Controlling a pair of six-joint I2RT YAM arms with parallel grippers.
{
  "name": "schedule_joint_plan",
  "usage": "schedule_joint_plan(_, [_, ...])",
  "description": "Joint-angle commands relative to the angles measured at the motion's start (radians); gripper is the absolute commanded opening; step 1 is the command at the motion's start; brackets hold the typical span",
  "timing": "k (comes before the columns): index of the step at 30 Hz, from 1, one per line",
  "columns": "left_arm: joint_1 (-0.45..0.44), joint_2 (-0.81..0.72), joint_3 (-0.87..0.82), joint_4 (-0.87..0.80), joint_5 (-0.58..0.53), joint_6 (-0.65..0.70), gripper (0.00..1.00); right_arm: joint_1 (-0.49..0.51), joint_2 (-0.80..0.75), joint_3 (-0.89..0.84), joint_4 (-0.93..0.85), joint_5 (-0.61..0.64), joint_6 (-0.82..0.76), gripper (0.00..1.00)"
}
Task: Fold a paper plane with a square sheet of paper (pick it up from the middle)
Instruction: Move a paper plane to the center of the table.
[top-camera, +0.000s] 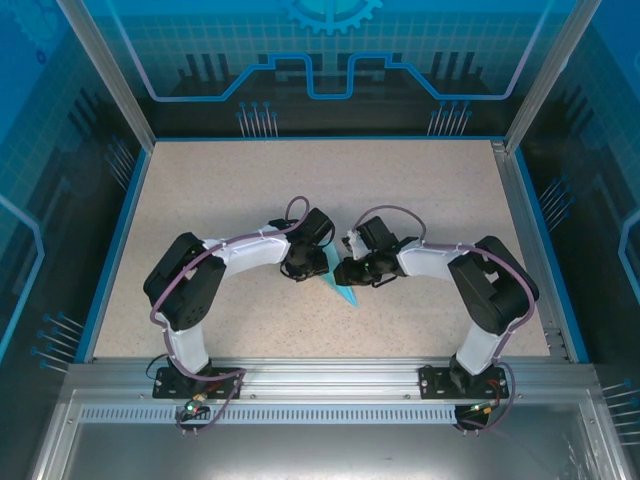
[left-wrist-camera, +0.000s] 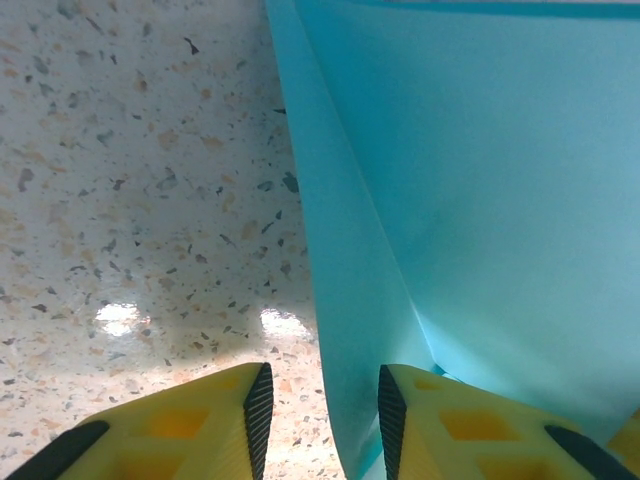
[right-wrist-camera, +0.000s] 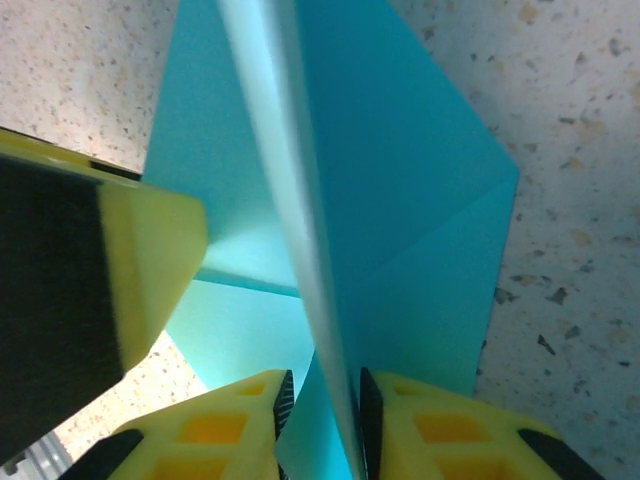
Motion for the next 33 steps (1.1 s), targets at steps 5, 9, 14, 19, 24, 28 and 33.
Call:
schedule_joint_plan(5, [0.007,-0.088,-0.049,0.028,-0.017,-0.014,0.37,0.035,0.026,0.072,-0.084,0.072,-0.032,0.19])
schedule_joint_plan(9, [0.009,-0.146,-0.072,0.039,-0.054,-0.023,0.37,0.067,-0.008,0.108,-0.14,0.142,-0.039,0.13])
schedule_joint_plan(14, [0.013,-0.246,-0.109,0.033,-0.133,-0.045,0.38,0.108,-0.058,0.172,-0.268,0.327,-0.032,0.07])
schedule_joint_plan(19, [0.023,-0.333,-0.158,0.028,-0.2,-0.078,0.4,0.13,-0.066,0.245,-0.413,0.527,0.031,0.07])
schedule_joint_plan(24, [0.038,-0.354,-0.191,0.031,-0.207,-0.098,0.4,0.131,-0.014,0.284,-0.459,0.585,0.095,0.07])
schedule_joint_plan(28, [0.04,-0.347,-0.196,0.033,-0.196,-0.103,0.4,0.128,0.046,0.338,-0.497,0.624,0.114,0.07])
schedule_joint_plan(33, [0.043,-0.346,-0.208,0.036,-0.197,-0.106,0.41,0.088,0.072,0.375,-0.445,0.549,0.116,0.08])
